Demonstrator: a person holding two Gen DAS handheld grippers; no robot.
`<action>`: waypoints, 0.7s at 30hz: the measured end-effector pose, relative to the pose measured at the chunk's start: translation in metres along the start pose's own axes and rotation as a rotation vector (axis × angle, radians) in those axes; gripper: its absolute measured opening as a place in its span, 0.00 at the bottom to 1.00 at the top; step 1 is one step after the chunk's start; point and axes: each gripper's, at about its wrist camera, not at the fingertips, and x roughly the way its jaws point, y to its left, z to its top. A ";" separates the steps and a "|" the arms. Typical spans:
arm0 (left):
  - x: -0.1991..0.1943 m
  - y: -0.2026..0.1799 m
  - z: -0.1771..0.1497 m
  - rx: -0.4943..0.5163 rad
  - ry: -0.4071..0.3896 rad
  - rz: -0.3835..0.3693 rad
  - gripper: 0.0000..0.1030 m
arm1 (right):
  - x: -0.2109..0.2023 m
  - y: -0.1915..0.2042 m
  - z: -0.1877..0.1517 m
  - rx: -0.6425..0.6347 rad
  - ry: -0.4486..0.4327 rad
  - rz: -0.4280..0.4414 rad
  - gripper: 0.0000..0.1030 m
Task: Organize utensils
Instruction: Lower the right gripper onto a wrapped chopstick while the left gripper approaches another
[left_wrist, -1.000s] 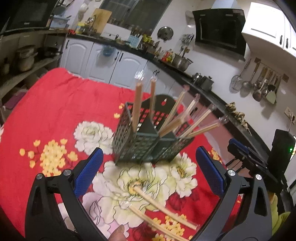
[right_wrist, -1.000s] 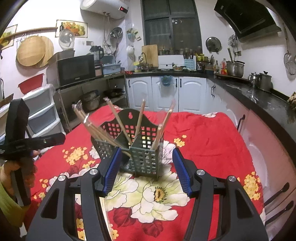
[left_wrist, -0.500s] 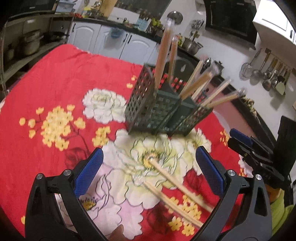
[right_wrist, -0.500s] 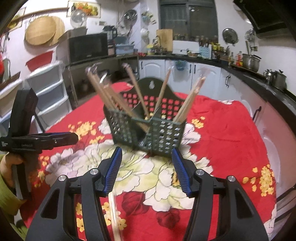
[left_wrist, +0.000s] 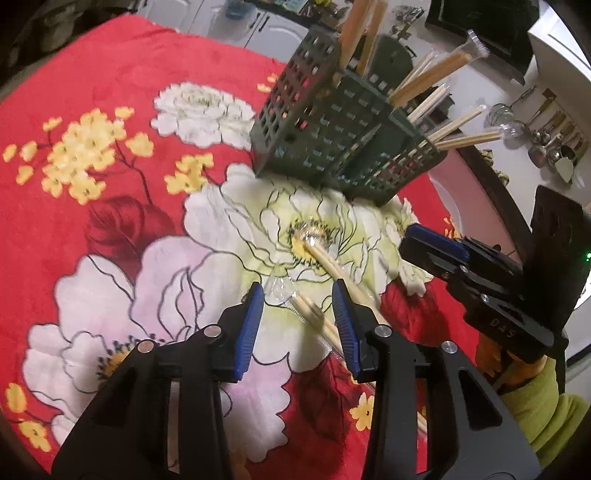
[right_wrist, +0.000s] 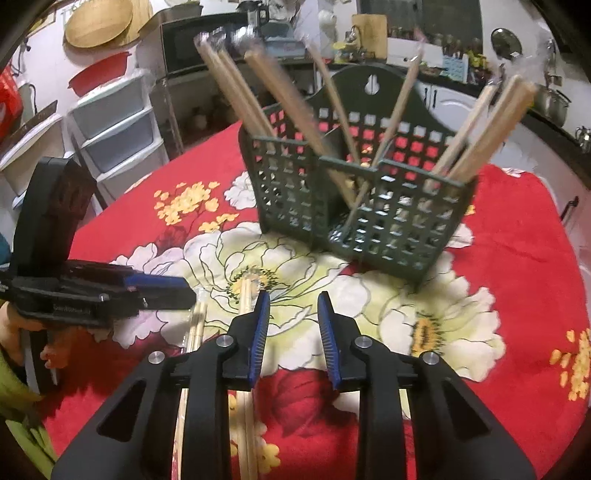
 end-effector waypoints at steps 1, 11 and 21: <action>0.003 0.001 0.000 -0.002 0.005 0.002 0.30 | 0.003 0.000 0.001 0.000 0.007 0.007 0.25; 0.011 0.001 0.005 0.040 0.005 0.044 0.16 | 0.038 0.006 0.009 -0.023 0.112 0.087 0.25; 0.010 0.010 0.008 0.041 0.004 0.047 0.02 | 0.059 0.009 0.022 -0.017 0.152 0.131 0.27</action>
